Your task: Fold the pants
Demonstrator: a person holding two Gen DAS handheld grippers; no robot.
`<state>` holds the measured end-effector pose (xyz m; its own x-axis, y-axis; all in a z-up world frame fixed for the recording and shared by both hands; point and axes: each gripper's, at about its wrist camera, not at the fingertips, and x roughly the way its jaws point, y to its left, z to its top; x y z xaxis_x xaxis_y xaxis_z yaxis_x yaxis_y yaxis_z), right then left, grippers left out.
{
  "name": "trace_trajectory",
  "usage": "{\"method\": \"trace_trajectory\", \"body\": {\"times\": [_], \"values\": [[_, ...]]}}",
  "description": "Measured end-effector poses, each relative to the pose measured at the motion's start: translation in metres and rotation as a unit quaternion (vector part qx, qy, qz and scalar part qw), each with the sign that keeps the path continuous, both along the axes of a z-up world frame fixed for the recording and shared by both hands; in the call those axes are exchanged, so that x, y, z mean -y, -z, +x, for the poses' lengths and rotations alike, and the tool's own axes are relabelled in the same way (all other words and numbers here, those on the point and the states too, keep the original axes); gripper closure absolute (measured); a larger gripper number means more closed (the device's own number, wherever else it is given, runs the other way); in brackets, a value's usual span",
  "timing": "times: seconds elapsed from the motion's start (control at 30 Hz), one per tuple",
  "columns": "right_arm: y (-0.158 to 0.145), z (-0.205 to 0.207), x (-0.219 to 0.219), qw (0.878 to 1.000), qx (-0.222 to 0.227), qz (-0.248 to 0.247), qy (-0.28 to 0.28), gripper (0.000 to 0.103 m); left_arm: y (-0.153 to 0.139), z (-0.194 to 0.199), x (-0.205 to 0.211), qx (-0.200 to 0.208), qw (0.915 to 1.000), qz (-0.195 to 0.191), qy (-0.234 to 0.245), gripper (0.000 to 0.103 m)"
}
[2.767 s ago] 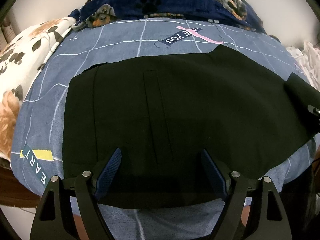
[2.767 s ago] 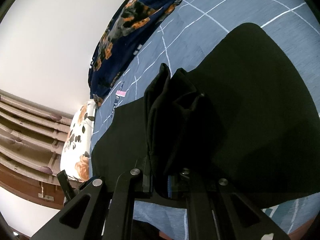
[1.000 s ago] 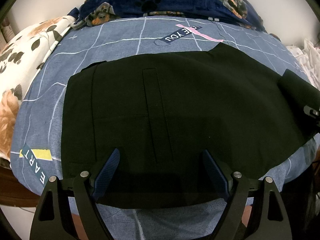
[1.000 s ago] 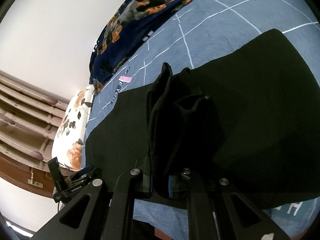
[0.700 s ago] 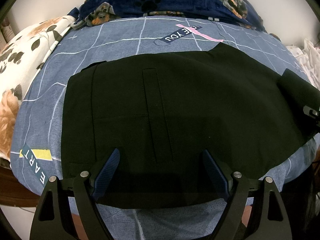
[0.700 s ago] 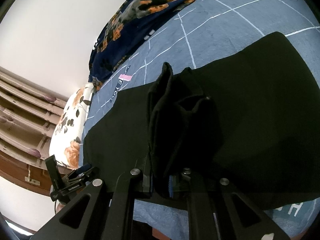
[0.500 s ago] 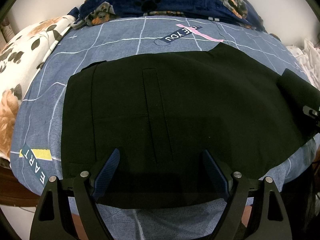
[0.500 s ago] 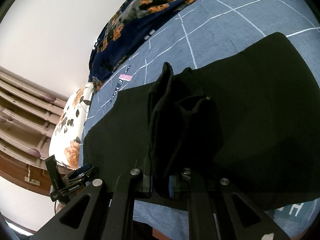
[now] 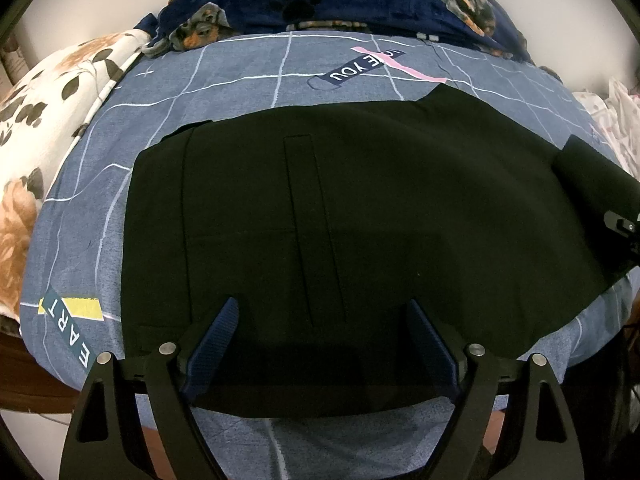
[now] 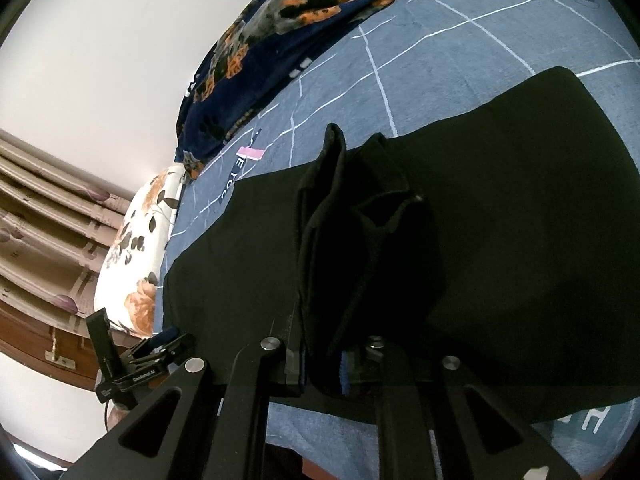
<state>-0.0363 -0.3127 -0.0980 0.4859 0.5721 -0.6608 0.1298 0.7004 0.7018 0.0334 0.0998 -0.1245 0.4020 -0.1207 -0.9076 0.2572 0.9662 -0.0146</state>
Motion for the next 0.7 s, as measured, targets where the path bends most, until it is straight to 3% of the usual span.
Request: {"method": "trace_trajectory", "body": {"times": [0.7], "values": [[-0.0027, 0.0019, -0.0104, 1.0, 0.005, -0.012, -0.011, 0.089, 0.0003, 0.0003, 0.0007, -0.001, 1.0, 0.0, 0.0, 0.015]]}}
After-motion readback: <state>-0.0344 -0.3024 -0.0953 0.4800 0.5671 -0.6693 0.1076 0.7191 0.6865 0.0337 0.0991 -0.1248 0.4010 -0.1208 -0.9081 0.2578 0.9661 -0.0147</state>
